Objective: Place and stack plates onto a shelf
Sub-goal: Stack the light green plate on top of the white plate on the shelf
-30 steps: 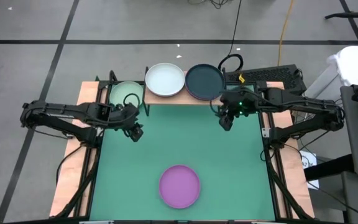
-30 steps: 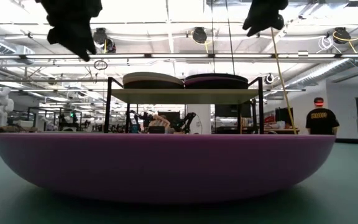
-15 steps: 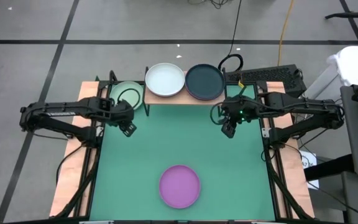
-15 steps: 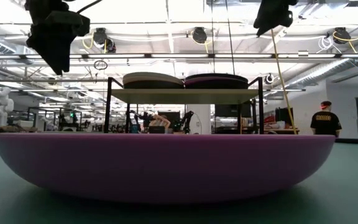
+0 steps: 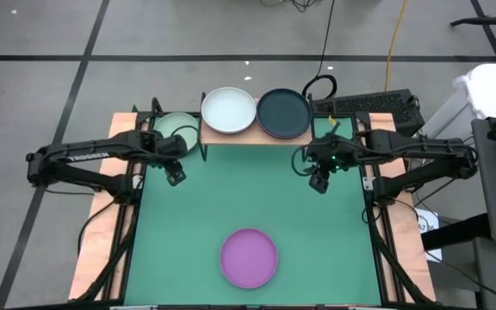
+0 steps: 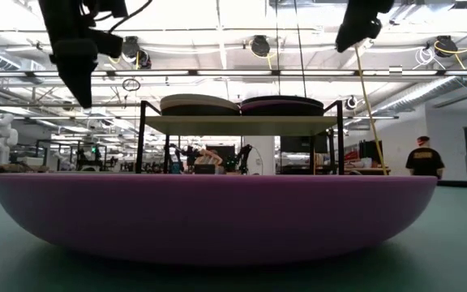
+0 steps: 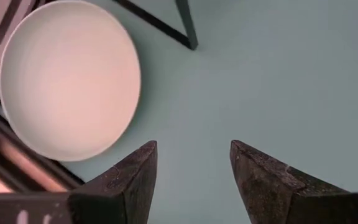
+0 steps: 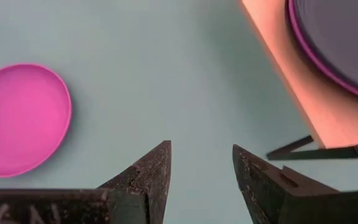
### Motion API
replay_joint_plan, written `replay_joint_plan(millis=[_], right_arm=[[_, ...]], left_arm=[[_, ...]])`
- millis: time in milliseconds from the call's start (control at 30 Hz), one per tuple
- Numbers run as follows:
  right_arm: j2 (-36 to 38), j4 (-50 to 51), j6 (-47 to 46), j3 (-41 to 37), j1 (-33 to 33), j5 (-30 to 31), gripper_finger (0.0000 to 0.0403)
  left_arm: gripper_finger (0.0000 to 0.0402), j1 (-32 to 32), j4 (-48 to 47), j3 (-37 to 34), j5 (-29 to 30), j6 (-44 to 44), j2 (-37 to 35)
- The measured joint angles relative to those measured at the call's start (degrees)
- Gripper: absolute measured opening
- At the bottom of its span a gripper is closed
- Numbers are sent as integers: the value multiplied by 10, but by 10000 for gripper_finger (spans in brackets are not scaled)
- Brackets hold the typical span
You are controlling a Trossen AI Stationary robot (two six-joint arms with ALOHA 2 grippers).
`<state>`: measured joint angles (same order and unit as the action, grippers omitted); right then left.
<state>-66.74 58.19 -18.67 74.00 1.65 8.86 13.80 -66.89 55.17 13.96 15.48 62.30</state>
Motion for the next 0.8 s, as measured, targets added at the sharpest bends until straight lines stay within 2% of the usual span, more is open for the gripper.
replay_joint_plan(millis=[100, 267, 433, 667, 800], right_arm=[[13, -1, -22, -21, 0, -16, 155], [46, -7, -75, -55, -5, -44, 155], [83, -35, -103, -88, -15, -43, 155], [111, -106, -109, -141, -19, -44, 155], [112, -148, -120, -167, -27, -45, 155]], left_arm=[[209, 0, 43, -38, 1, -33, 0], [209, 0, 57, -76, 1, -47, 0], [209, 0, 56, -80, 1, -29, 0], [209, 18, 82, -86, 0, -49, -4], [209, 35, 92, -92, -23, -63, -21]])
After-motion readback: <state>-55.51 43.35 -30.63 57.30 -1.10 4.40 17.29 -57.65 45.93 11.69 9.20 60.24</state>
